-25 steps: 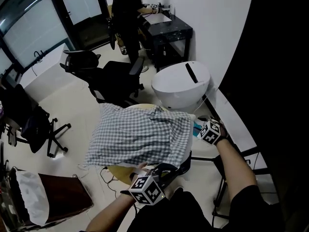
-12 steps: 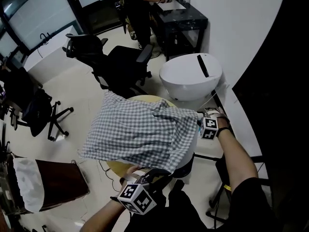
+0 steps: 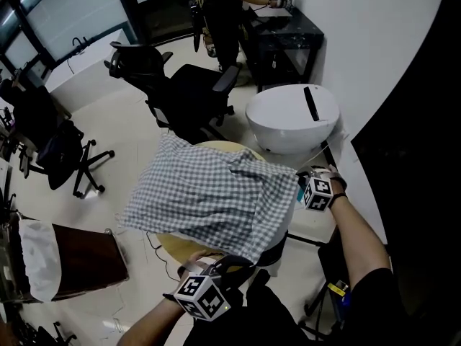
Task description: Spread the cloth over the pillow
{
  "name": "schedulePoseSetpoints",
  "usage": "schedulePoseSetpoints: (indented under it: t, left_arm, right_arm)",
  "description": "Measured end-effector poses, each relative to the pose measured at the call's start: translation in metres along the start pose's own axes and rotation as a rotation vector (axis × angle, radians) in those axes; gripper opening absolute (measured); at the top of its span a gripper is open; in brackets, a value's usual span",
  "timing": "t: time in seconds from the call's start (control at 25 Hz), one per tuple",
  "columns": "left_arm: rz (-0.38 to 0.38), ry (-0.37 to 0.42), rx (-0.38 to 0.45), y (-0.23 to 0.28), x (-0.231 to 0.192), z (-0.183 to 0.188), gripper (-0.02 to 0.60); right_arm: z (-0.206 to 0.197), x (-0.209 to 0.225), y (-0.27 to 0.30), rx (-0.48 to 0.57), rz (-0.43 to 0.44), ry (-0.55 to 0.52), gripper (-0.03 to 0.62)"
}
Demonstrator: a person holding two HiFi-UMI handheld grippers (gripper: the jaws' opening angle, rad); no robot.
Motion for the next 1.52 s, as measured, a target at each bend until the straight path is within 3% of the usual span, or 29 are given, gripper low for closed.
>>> schedulePoseSetpoints:
  t: [0.12,0.48,0.8,1.16,1.36,1.52]
  left_arm:
    - [-0.031,0.011,0.014,0.007,0.009,0.011,0.0]
    - [-0.116,0.093,0.077,0.034,0.035,0.055,0.0]
    - [-0.236,0.151,0.096,0.066,0.059,0.079,0.0]
    - [-0.381,0.153,0.003,0.115,0.094,0.057,0.0]
    - [-0.412,0.151,-0.01,0.147,0.111,0.035,0.0]
    - [-0.453,0.1,-0.075,0.176,0.125,0.004,0.0]
  right_arm:
    - [-0.003,0.021,-0.018,0.015,-0.057,0.06,0.008]
    - [-0.009,0.05,-0.056,-0.017,-0.182,-0.064,0.007]
    - [-0.046,0.032,-0.063,-0.101,-0.172,-0.137,0.008]
    - [-0.069,-0.007,-0.033,-0.14,-0.109,-0.123,0.008]
    - [-0.08,-0.02,-0.012,-0.162,-0.08,-0.075,0.008]
    - [-0.083,-0.03,0.002,-0.179,-0.047,-0.032,0.009]
Point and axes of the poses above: the fingertips, and each gripper's own axes: y forward along the fingers, x to its right, z out of its top, the point moved 3 cm from there along -y, backward along the fingers, and after that the axes turned 4 degrees about y, right-handed, at the moved point
